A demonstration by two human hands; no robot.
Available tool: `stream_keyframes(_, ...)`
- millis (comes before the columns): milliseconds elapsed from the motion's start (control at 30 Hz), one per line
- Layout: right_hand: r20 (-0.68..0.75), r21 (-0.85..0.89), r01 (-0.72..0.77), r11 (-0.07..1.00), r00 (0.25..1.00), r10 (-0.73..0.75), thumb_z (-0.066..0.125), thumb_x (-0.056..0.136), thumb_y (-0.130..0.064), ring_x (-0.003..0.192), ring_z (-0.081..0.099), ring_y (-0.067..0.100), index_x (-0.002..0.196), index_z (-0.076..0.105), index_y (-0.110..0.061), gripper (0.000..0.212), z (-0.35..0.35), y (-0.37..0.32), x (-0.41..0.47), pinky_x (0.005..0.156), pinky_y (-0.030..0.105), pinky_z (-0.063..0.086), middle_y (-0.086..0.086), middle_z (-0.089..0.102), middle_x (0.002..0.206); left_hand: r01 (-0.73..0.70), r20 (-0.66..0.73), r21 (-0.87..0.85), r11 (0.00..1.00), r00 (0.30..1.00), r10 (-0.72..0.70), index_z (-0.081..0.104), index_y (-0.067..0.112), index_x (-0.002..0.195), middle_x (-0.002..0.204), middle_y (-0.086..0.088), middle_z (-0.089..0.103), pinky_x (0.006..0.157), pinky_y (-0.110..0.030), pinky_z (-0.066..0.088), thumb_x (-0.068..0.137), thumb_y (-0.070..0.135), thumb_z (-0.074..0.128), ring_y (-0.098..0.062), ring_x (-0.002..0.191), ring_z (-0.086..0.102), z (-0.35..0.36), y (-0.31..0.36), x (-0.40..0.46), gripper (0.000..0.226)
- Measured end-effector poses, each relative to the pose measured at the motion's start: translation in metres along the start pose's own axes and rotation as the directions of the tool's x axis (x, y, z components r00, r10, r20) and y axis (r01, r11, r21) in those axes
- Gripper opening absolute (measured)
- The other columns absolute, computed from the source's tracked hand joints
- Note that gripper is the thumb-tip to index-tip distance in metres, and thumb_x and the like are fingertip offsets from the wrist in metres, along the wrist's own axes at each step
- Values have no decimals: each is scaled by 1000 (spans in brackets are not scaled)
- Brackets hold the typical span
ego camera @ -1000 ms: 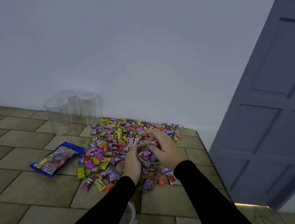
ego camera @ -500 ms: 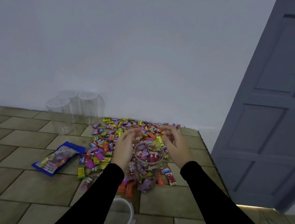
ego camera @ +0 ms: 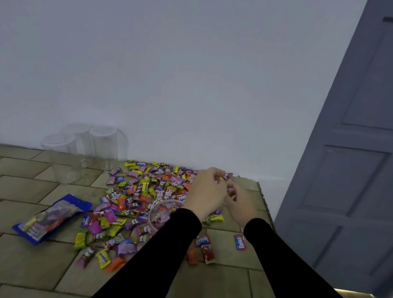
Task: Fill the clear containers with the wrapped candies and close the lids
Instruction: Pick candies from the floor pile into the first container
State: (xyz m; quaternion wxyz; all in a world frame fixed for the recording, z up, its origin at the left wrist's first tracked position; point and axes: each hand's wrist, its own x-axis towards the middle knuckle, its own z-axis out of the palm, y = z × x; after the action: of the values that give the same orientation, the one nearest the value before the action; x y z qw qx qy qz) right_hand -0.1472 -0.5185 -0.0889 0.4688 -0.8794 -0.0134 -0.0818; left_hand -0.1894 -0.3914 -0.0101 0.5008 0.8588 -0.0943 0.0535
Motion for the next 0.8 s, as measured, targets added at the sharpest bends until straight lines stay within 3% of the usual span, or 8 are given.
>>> stream_keyframes(200,36,-87,-36,996,999,39,50,91,-9,78,51,22,109,59,-13,21,-18,33,29,67,31,39,11,58,88,122,20,191,974,992,-128,49,13,132,137,-11,43,97,-31,36,96,14,45,-26,124,42,57,-24,32,37)
stream_keyframes(300,66,-198,-41,979,996,55,48,90,-11,86,54,19,113,59,-16,26,-25,49,49,72,28,40,1,55,91,148,0,369,917,987,-159,42,16,137,138,-10,38,104,-39,29,96,23,44,-31,128,33,78,-38,41,42)
stream_keyframes(400,94,-292,-42,956,993,73,46,90,-16,98,57,22,116,58,-21,29,-27,62,71,80,30,45,3,60,106,189,-16,472,861,978,-206,37,17,139,142,-11,33,106,-45,27,97,33,43,-33,131,27,99,-54,52,45)
stream_keyframes(533,157,-370,-4,929,985,67,46,92,-21,110,55,24,117,55,-26,27,-22,79,99,94,37,46,7,55,124,230,-66,545,806,970,-232,33,19,142,153,-10,22,111,-49,19,97,39,41,-32,141,18,124,-73,64,51)
stream_keyframes(800,170,-438,94,894,985,-20,46,96,-22,121,47,24,130,49,-19,34,-8,102,150,103,34,39,8,39,133,304,-135,638,707,949,-285,17,19,152,161,-12,3,114,-52,13,99,45,35,-35,147,7,150,-94,99,62)
